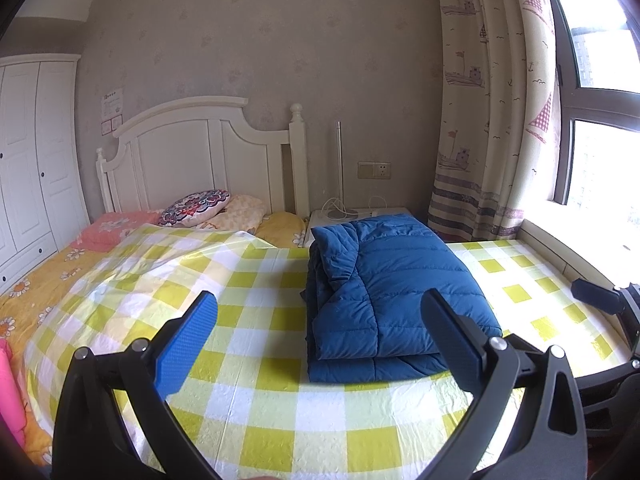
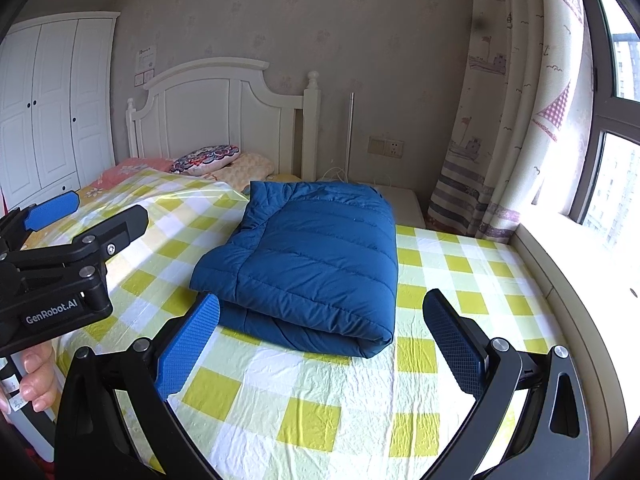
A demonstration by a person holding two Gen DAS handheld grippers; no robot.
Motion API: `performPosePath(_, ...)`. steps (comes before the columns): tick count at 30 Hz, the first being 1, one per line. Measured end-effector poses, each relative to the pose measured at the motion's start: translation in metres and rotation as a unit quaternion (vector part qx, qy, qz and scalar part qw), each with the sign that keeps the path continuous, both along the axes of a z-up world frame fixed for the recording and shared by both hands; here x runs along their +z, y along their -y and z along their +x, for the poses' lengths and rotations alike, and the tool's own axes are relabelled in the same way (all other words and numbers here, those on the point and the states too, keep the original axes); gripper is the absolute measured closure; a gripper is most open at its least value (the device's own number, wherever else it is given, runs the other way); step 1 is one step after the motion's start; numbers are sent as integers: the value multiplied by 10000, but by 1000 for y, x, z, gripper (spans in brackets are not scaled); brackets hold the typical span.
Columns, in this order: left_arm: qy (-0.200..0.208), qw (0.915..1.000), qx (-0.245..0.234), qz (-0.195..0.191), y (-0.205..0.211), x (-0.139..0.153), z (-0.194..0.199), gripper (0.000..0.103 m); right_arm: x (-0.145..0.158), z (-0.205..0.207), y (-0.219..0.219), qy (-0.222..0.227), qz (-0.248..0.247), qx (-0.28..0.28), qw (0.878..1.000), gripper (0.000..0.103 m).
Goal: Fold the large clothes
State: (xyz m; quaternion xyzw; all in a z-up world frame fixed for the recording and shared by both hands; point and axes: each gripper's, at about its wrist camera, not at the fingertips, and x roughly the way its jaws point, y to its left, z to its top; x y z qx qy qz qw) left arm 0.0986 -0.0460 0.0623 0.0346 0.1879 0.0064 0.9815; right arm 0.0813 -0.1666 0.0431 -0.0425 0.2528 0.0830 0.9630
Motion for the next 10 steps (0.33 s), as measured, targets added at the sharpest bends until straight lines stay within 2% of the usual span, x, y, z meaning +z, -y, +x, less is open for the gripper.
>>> performPosePath(3,-186,9997,-110,67,2,-11,11,2,-12,9,1,-159,19,4,9999,5)
performPosePath(6,-464,9981,-184,350,-5,-24,34,2,-24,23,15,-300,-76,-50,9995,5)
performPosePath(9,-682,9963,158,506,-50,-35,75,2,-26,44,66,-392,-102,-506,9979,5)
performPosePath(10,-826,9950,297,483,-73,-38,93,2,-25,54,100,-455,-75,-834,9954,5)
